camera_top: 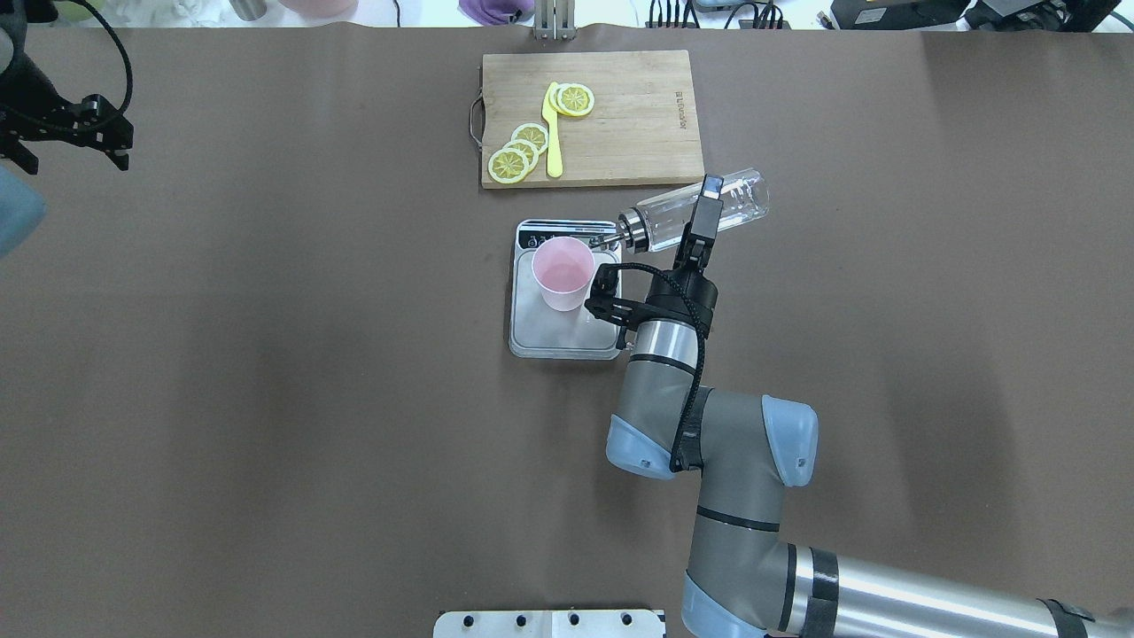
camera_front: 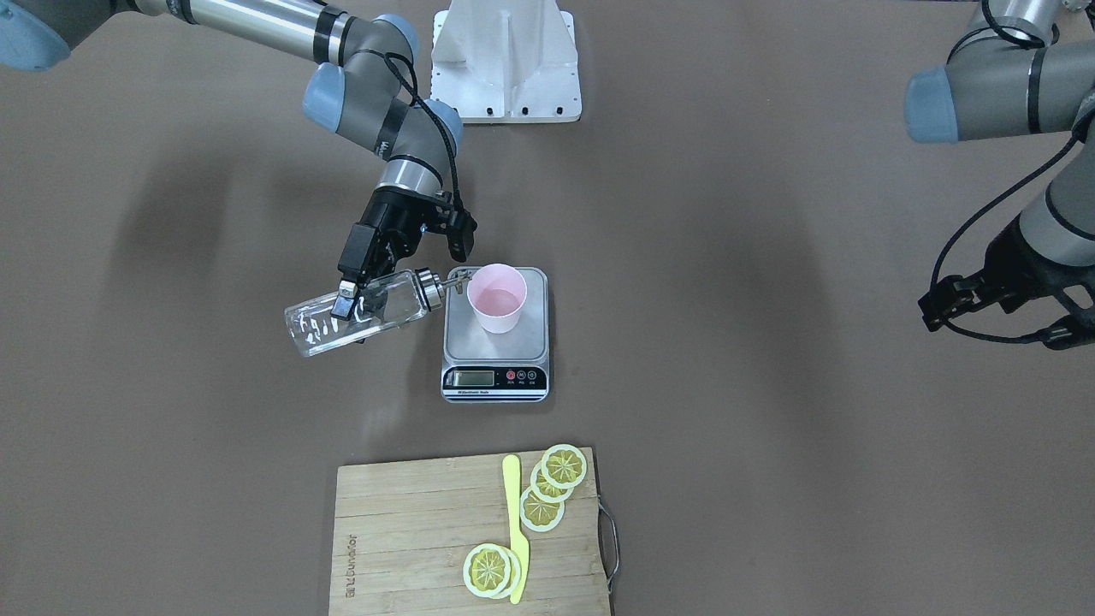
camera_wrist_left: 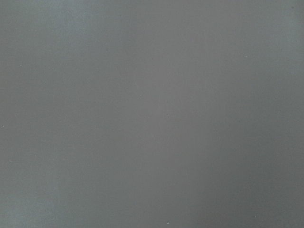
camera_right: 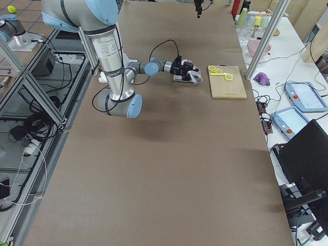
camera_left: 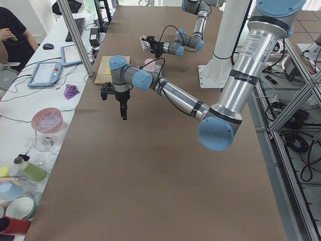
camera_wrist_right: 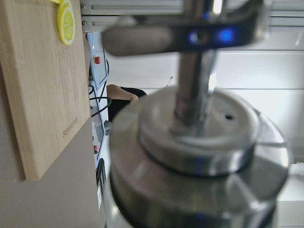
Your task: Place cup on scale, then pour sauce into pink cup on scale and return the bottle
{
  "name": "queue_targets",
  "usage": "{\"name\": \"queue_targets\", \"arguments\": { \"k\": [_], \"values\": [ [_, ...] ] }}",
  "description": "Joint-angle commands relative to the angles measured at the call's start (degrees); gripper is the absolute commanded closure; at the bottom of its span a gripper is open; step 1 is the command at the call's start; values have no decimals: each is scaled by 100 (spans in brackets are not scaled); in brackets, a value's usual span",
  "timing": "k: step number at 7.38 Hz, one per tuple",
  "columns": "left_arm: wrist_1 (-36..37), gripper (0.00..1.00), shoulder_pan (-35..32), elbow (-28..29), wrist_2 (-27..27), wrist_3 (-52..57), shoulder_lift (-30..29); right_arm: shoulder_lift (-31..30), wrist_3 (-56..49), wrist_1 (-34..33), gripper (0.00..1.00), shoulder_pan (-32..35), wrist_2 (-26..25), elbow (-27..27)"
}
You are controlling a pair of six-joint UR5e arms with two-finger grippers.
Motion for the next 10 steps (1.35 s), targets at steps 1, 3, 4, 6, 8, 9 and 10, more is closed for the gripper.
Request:
{"name": "queue_targets", "arguments": {
  "k": [1, 3, 4, 6, 8, 9, 10],
  "values": [
    [-13, 2, -2, 22, -2, 0, 0, -36, 0, 0, 100, 2, -93, -15],
    [-13, 2, -2, 30, -2, 0, 0, -81, 0, 9, 100, 11, -181, -23],
    [-22, 2, -2, 39, -2, 0, 0, -98, 0, 9, 100, 11, -199, -23],
    [-22, 2, -2, 48, -2, 0, 0, -125, 0, 9, 100, 11, -383, -23],
    [-22, 2, -28, 91, -107, 0, 0, -98, 0, 9, 100, 11, -515, -41],
    [-127, 2, -46, 153, -221, 0, 0, -98, -9, 9, 100, 11, -603, -50],
    [-145, 2, -63, 188, -222, 0, 0, -107, -9, 9, 100, 11, -664, -50]
  ]
}}
